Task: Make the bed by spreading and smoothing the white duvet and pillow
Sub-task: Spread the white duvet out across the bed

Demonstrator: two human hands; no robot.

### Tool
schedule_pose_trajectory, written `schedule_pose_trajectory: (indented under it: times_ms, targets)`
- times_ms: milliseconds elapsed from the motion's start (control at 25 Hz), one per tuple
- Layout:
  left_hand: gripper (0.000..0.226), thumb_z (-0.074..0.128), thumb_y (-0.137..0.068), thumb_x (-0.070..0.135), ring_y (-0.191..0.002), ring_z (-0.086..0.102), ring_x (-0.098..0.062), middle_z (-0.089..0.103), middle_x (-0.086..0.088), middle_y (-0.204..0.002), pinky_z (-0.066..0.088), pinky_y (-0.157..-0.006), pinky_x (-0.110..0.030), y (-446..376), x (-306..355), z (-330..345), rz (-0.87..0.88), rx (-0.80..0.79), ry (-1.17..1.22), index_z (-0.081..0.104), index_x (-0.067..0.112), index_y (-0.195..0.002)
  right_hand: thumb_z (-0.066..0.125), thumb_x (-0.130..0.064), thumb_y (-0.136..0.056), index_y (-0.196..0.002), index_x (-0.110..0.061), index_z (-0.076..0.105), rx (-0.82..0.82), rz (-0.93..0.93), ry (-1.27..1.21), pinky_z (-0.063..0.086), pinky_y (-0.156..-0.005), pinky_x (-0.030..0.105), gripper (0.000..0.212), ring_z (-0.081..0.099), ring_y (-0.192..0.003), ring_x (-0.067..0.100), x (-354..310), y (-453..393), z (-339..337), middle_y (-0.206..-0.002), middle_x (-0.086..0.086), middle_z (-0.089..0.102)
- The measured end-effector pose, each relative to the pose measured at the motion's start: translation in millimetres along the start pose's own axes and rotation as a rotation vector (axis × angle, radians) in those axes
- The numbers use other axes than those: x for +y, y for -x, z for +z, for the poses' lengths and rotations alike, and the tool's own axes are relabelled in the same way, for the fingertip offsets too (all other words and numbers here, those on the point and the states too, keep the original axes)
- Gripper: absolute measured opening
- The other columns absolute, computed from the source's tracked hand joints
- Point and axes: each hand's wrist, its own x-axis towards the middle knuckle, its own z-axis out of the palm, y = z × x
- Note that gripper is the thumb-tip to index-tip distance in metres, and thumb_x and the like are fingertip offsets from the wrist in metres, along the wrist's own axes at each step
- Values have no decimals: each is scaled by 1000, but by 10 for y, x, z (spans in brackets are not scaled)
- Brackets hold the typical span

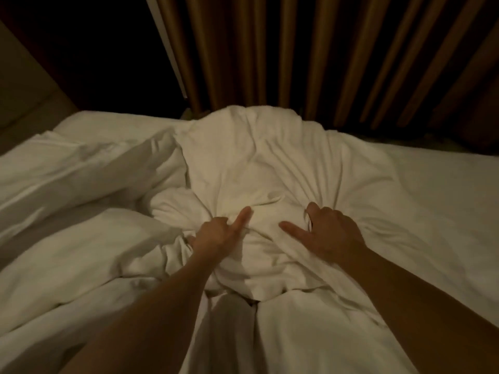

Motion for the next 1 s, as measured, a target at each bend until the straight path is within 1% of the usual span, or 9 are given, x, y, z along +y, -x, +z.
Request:
schedule_pose_trajectory:
  times_ms: [120, 320, 480, 560, 680, 800, 880, 920, 1000]
  targets:
    - [94, 17, -57, 107, -111, 61, -32, 70, -6, -109, 35, -108, -59, 544, 132, -295, -8, 58, 14, 61, 27, -79, 7, -100, -66, -101, -23, 54, 23, -3, 12, 49, -82, 36, 97, 65, -94, 26, -5, 374, -565, -104, 5, 69]
    - [90, 13, -65, 101, -98, 62, -22, 65, 6, -86, 28, -111, -59, 1854, 309, -716, 119, 143, -64, 64, 27, -74, -23, -98, -52, -91, -28, 56, 83, -36, 22, 50, -77, 32, 112, 68, -87, 18, -34, 1508, -1397, -92, -3, 71]
    - [98, 1, -58, 104, -98, 64, -23, 69, 3, -88, 33, -108, -53, 2948, 446, -741, 186, 164, -152, 62, 28, -74, -29, -98, -45, -83, -32, 47, 77, -18, 16, 49, -78, 30, 107, 68, -86, 19, 105, 2572, -1897, -91, -3, 70]
    - [95, 9, -66, 101, -100, 64, -23, 71, 2, -94, 33, -108, -51, 3507, 532, -665, 238, 175, -161, 67, 27, -81, -30, -97, -43, -83, -33, 47, 92, -8, 23, 45, -76, 30, 107, 68, -90, 19, 229, 3147, -2090, -93, -3, 70]
    - [86, 17, -76, 94, -98, 64, -21, 67, 5, -87, 37, -104, -48, 4327, 528, -497, 290, 142, -182, 69, 25, -81, -33, -96, -41, -87, -32, 50, 110, 3, 66, 41, -74, 31, 114, 68, -94, 18, 372, 4098, -2287, -97, -3, 71]
    - [87, 11, -75, 94, -98, 65, -22, 69, 2, -90, 39, -101, -46, 5009, 365, -247, 328, 103, -231, 64, 24, -75, -25, -95, -49, -103, -26, 61, 37, 39, 126, 44, -79, 33, 123, 67, -99, 22, 365, 5029, -2302, -105, 0, 71]
    - [91, 2, -69, 94, -101, 65, -24, 70, -1, -95, 41, -100, -46, 5474, 180, -97, 361, 50, -267, 60, 24, -74, -7, -94, -64, -111, -22, 63, 27, 80, 155, 46, -81, 35, 110, 67, -99, 24, 263, 5713, -2240, -108, 3, 71]
    - [98, -4, -65, 95, -103, 65, -25, 70, -2, -98, 41, -100, -47, 5699, 40, -21, 380, 26, -297, 63, 24, -80, 3, -93, -72, -112, -21, 63, 5, 112, 169, 46, -80, 35, 101, 67, -98, 24, 183, 6042, -2179, -108, 4, 71]
    - [113, -10, -63, 94, -104, 64, -26, 68, -3, -104, 42, -99, -50, 6109, -333, 129, 466, -43, -426, 67, 28, -112, 13, -91, -78, -111, -20, 63, -25, 182, 173, 44, -76, 36, 93, 66, -97, 25, -25, 6654, -2009, -107, 5, 70]
